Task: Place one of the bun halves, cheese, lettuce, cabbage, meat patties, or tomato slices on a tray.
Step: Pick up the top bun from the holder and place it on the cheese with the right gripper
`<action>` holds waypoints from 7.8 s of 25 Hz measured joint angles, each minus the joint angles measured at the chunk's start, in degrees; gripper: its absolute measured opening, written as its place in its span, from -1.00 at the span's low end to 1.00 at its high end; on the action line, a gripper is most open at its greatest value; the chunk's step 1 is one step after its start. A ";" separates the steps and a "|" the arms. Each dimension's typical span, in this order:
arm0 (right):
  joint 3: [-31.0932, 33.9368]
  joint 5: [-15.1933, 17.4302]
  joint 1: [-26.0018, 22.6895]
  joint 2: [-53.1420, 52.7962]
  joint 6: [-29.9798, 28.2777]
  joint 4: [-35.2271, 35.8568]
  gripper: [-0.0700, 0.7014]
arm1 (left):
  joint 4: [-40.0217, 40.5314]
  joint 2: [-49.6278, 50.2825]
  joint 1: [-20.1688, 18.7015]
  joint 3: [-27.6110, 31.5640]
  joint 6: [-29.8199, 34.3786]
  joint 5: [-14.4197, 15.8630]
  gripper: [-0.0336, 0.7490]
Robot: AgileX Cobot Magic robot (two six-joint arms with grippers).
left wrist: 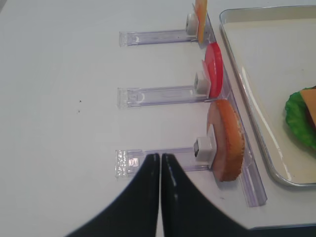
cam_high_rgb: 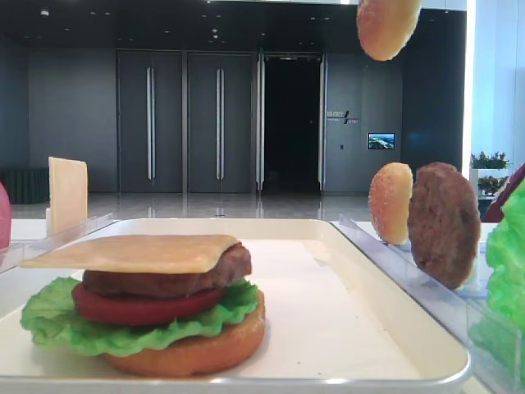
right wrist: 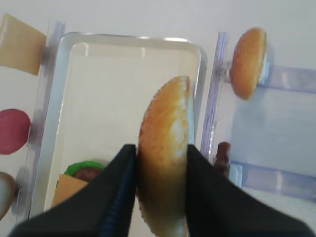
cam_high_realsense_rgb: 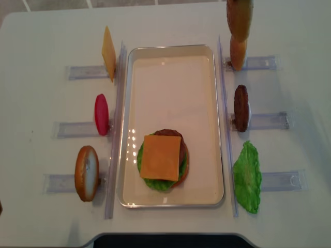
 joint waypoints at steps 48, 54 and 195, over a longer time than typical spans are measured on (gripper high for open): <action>41.11 -39.97 19.96 -8.02 -17.83 36.83 -0.22 | 0.00 0.00 0.00 0.00 0.00 0.00 -0.93; 41.11 -40.02 19.96 -5.02 -19.57 38.78 -0.22 | 0.00 0.00 0.00 0.00 0.00 0.00 -0.93; 41.07 -37.17 17.58 3.74 -30.67 40.71 0.41 | 0.00 0.00 0.00 0.00 0.00 0.00 -0.93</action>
